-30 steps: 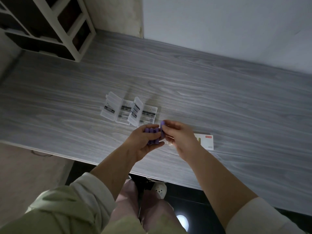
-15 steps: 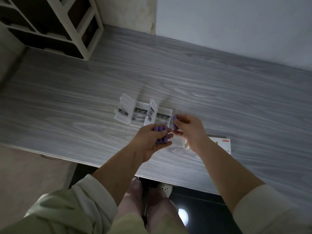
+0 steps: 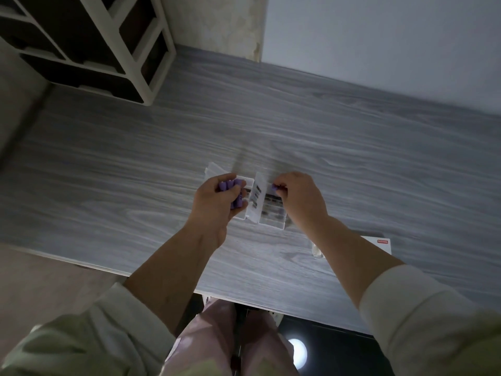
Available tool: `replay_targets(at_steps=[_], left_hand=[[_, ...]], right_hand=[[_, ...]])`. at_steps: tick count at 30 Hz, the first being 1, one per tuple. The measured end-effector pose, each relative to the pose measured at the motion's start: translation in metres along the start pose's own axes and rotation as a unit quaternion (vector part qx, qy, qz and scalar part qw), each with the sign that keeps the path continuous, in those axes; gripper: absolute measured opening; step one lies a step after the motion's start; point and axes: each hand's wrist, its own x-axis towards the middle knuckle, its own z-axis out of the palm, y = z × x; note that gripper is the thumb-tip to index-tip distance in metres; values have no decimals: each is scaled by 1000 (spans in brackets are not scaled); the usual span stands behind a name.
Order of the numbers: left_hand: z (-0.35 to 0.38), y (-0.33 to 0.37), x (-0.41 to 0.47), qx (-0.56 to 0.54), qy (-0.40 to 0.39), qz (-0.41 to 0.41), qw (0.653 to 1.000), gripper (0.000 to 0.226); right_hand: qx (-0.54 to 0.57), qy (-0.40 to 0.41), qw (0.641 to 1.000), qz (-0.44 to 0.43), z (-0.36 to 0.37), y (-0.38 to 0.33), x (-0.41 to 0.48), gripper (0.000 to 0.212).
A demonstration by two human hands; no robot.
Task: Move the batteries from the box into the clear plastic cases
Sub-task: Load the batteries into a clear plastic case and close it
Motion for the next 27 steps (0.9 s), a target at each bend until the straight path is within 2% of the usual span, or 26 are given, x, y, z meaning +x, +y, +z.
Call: replay_targets(at_steps=[5,16,22,27], left_hand=[[-7,-5,9,27,4,-16,999,24],[-10,-13,14,31,8,-44,999,29],[-11,-13,6,21,11,-30,999,27],[-8,-8,-3,-28,23,-9,999,24]], right_hand=[[-36,7,998,-41,4,-3,5,18],[-31,21,998,-48,13,2,5,17],[71,62,995,26,13,5,-6,20],[225,97,963,115,4,-10,-28,15]])
